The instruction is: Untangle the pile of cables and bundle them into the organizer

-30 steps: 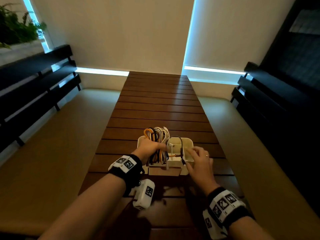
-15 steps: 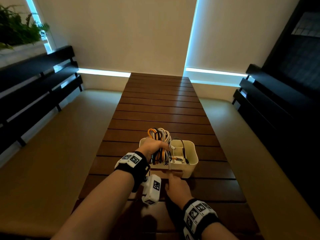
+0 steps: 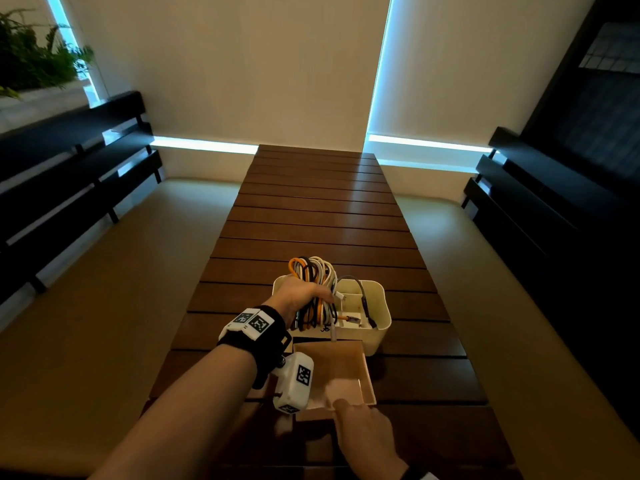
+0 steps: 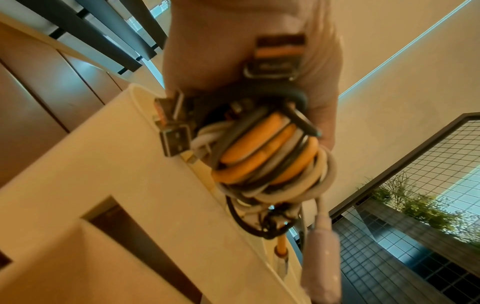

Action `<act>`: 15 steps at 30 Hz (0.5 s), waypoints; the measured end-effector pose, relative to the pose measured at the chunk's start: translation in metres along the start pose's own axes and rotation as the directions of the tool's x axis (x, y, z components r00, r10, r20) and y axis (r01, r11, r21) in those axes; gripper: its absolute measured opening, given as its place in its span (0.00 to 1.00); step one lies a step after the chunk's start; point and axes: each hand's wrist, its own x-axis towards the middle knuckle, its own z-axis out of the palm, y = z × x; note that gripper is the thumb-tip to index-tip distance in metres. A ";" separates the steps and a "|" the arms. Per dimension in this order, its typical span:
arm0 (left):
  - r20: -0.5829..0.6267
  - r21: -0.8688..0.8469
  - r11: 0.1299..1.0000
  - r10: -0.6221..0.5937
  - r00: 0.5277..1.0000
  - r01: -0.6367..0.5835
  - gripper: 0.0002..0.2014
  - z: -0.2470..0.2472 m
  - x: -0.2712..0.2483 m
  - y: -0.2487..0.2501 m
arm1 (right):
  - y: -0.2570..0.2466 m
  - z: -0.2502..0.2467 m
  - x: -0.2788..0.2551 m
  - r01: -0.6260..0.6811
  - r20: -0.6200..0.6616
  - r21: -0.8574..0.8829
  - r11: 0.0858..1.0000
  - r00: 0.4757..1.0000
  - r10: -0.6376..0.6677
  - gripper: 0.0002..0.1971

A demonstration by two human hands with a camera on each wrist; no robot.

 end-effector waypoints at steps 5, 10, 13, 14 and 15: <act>0.021 0.007 0.996 0.086 0.996 -0.086 0.08 -0.002 -0.002 -0.004 | 0.011 -0.020 -0.009 0.100 -0.362 0.453 0.886 0.929 0.080 0.09; 0.057 -0.106 0.980 0.178 0.982 -0.171 0.21 -0.008 -0.013 -0.004 | 0.036 -0.077 0.018 0.305 -0.724 0.563 0.768 0.630 0.281 0.17; 0.112 -0.188 0.962 0.223 0.968 -0.200 0.13 -0.006 -0.028 -0.003 | 0.038 -0.107 0.033 0.278 -0.614 0.585 0.762 0.766 0.192 0.25; 0.133 -0.204 0.958 0.231 0.964 -0.202 0.13 -0.006 -0.032 -0.003 | 0.033 -0.113 0.034 0.276 -0.541 0.626 0.730 0.828 0.151 0.25; 0.153 -0.214 0.956 0.236 0.960 -0.201 0.13 -0.005 -0.035 -0.005 | 0.029 -0.116 0.037 0.267 -0.472 0.678 0.685 0.872 0.127 0.25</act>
